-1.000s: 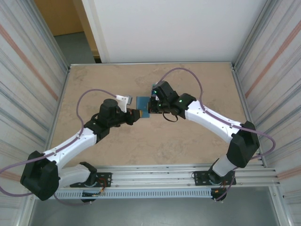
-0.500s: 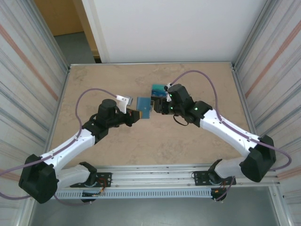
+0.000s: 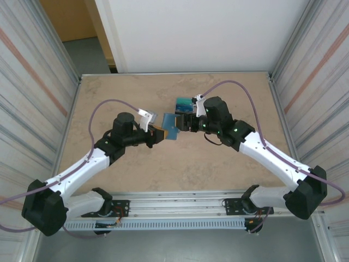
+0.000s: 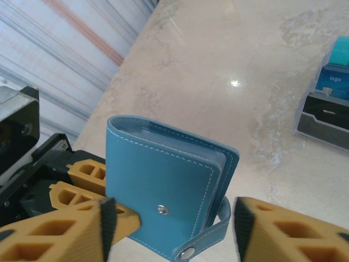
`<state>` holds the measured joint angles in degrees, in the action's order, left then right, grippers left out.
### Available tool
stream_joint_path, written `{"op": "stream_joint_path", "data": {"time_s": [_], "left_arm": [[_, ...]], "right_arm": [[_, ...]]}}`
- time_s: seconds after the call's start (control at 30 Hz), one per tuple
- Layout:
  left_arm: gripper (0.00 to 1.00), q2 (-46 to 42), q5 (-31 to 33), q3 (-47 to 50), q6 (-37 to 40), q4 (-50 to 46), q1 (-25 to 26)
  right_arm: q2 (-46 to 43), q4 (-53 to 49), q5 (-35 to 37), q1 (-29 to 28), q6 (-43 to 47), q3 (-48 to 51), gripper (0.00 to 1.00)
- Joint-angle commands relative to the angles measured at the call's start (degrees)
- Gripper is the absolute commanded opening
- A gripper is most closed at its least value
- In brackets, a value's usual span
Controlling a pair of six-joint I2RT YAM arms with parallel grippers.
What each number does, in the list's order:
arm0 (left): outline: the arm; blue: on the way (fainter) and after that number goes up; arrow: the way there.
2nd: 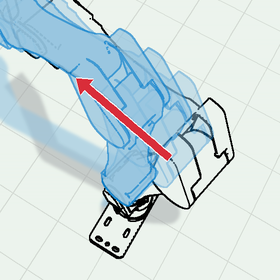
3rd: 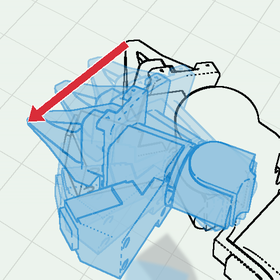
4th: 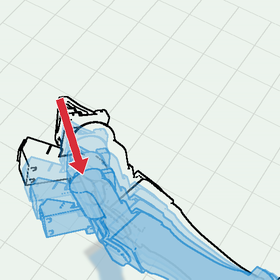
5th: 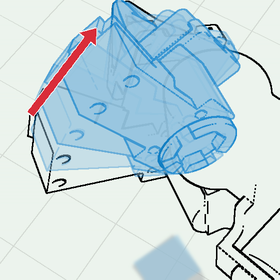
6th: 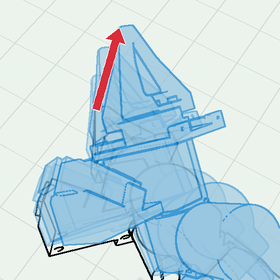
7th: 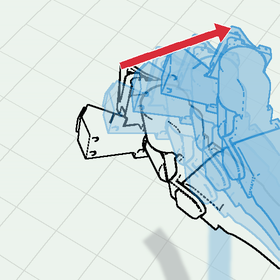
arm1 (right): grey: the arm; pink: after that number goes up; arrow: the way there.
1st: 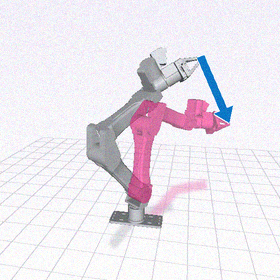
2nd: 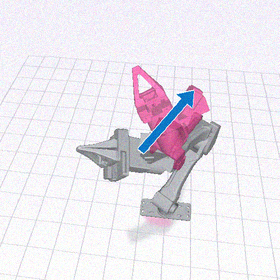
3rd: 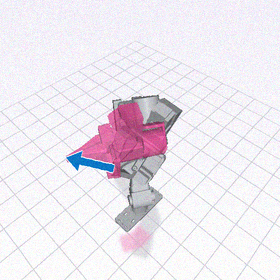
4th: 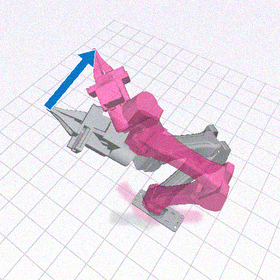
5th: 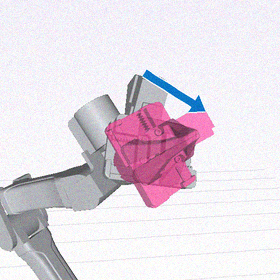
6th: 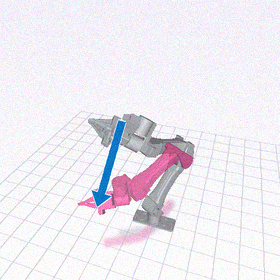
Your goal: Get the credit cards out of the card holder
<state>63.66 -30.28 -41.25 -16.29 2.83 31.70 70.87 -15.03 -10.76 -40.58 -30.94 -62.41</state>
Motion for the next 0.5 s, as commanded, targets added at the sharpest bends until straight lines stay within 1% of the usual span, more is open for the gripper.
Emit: {"op": "stream_joint_path", "data": {"time_s": [0.0,0.07,0.13,0.27,0.47], "left_arm": [[0.0,-1.7,-3.8,-2.3,0.2,3.1,-1.3],[0.0,-1.8,-4.3,-2.6,0.0,3.2,-1.4],[0.0,-1.9,-4.6,-2.8,-0.1,3.5,-1.4],[0.0,-1.9,-6.0,-3.1,-0.1,3.5,-1.4],[0.0,-3.0,-6.0,-2.7,-0.8,3.7,-2.3]], "right_arm": [[-0.4,-0.8,0.3,0.6,1.0,-1.2,0.75],[0.0,-2.2,1.3,0.7,1.3,-1.5,0.81],[0.6,-2.9,1.7,0.6,1.6,-1.6,0.82],[2.2,-3.3,0.4,0.6,1.7,-1.7,0.78],[3.0,-4.8,-0.4,0.7,2.6,-1.7,0.74]]}}
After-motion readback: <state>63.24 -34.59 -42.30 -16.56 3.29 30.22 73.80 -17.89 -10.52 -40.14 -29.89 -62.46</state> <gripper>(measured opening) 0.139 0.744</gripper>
